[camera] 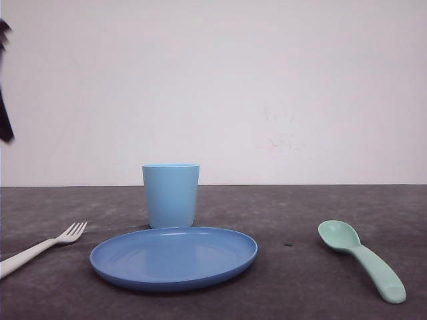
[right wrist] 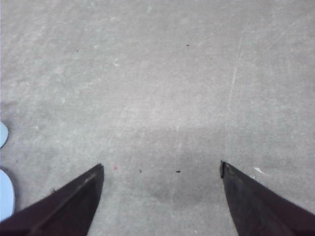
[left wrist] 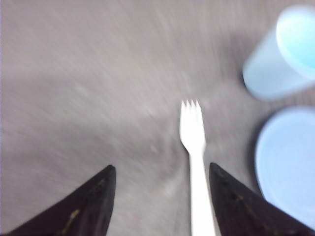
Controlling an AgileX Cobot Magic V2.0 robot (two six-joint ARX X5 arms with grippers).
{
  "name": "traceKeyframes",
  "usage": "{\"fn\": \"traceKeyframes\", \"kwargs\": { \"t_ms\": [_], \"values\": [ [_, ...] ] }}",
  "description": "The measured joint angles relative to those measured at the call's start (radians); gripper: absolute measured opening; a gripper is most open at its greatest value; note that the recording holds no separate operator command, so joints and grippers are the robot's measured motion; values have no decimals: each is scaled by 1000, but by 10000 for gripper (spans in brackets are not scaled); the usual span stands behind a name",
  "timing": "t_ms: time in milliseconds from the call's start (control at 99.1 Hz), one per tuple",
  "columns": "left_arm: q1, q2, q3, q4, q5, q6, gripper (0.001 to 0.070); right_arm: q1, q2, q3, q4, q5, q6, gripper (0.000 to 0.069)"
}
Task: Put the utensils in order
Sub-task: 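Lower the left gripper onto the white fork and grasp it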
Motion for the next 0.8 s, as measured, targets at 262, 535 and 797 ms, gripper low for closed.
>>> {"fn": "traceKeyframes", "kwargs": {
  "t_ms": [262, 535, 797],
  "values": [
    [-112, 197, 0, 56, 0, -52, 347, 0, 2, 0, 0, 0, 0, 474],
    [-187, 319, 0, 153, -5, -84, 346, 0, 2, 0, -21, 0, 0, 474],
    [-200, 403, 0, 184, -31, -88, 225, 0, 2, 0, -56, 0, 0, 474]
  ]
}}
